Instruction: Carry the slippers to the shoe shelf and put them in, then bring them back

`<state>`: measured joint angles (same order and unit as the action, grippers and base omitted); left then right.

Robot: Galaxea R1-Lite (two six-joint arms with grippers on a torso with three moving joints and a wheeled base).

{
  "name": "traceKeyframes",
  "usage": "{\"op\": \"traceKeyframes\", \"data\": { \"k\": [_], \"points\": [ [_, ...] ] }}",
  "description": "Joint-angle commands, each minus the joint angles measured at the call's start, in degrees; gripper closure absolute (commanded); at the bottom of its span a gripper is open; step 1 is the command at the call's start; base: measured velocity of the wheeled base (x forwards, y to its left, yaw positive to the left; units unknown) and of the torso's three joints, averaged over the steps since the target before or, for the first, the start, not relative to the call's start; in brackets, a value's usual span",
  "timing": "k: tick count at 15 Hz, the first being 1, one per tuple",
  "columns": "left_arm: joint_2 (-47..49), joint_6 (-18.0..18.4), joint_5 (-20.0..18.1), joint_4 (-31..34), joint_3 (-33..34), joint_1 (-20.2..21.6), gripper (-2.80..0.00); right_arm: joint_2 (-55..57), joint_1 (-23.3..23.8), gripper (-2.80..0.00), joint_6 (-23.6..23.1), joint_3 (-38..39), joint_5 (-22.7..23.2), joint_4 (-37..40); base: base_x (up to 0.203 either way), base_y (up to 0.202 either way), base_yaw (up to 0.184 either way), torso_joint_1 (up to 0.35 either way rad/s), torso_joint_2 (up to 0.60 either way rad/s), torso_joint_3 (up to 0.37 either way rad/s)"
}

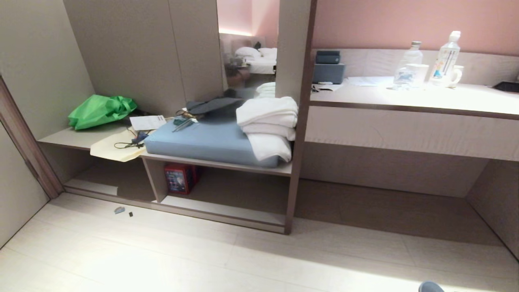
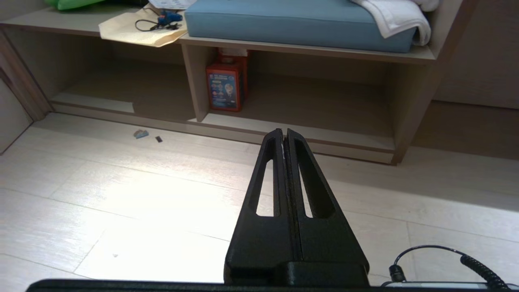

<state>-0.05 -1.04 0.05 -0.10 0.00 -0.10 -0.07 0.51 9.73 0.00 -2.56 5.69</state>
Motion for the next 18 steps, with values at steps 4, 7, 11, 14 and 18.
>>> {"op": "traceKeyframes", "data": {
  "k": [4,7,11,14,18],
  "points": [
    [-0.04,-0.01,-0.05,0.01,0.0,0.01,0.0,-0.1,0.02,0.0,0.03,0.09,-0.08,0.02,0.0,0.195,-0.001,0.003,0.0,0.002],
    [-0.04,-0.01,0.04,0.01,0.0,0.01,0.0,-0.03,-0.02,0.0,0.12,0.09,-0.08,0.02,0.0,0.195,-0.002,0.001,0.0,0.002],
    [-0.04,-0.01,0.04,0.01,0.0,0.01,0.0,-0.01,-0.06,0.0,0.19,0.09,-0.08,0.02,0.0,0.197,-0.002,0.004,0.0,0.002],
    [-0.04,-0.01,0.04,0.01,0.0,0.01,0.0,-0.01,0.01,0.0,0.2,0.09,-0.08,0.02,0.0,0.194,-0.002,0.004,0.0,0.0],
    [-0.04,-0.01,0.01,0.01,-0.07,0.01,0.0,-0.06,0.01,0.0,0.12,0.09,-0.08,0.02,0.0,0.196,-0.001,0.001,0.0,0.002]
  ]
}}
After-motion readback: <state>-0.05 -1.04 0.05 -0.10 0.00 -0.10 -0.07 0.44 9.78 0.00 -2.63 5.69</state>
